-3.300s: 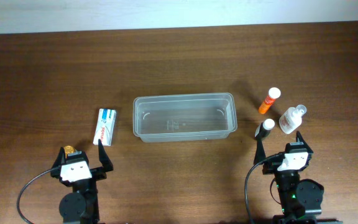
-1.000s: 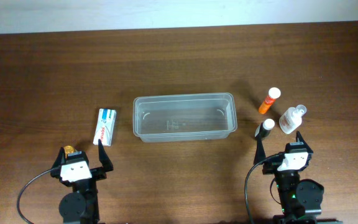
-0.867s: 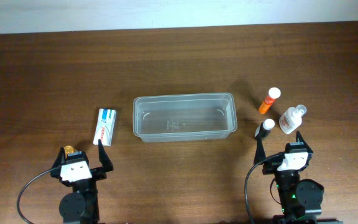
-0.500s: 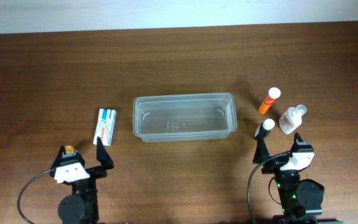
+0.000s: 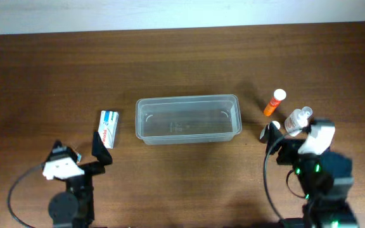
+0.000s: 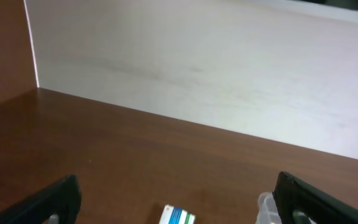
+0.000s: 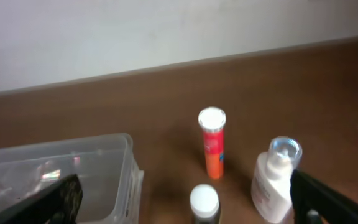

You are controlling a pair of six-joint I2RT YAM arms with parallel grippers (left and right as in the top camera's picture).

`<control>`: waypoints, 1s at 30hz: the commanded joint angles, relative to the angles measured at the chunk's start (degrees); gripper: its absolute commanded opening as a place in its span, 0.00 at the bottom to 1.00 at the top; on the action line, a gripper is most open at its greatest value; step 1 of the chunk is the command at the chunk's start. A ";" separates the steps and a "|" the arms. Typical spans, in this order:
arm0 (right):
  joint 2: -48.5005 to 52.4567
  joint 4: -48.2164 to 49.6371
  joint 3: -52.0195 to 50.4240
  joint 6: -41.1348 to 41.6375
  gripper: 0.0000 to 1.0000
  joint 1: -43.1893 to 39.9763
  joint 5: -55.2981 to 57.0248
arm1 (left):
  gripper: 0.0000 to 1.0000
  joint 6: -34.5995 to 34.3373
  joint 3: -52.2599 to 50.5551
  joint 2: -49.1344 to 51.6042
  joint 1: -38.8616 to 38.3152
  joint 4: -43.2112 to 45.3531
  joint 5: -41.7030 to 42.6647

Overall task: Pack container
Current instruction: 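Move the right gripper over the dark brown bottle and descend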

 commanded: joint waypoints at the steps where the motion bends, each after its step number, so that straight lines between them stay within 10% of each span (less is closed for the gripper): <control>1: 10.99 -7.50 12.24 -3.39 0.99 -0.37 -0.39 | 0.99 -0.11 8.13 9.16 0.35 -1.75 0.81; 15: 53.22 -49.86 53.99 -4.13 0.98 -0.37 1.68 | 0.99 -0.13 49.03 45.68 0.33 -37.99 0.87; 30: 70.88 -49.05 52.43 -4.09 0.98 -0.37 1.18 | 0.99 -0.13 53.09 55.45 0.33 -42.14 7.74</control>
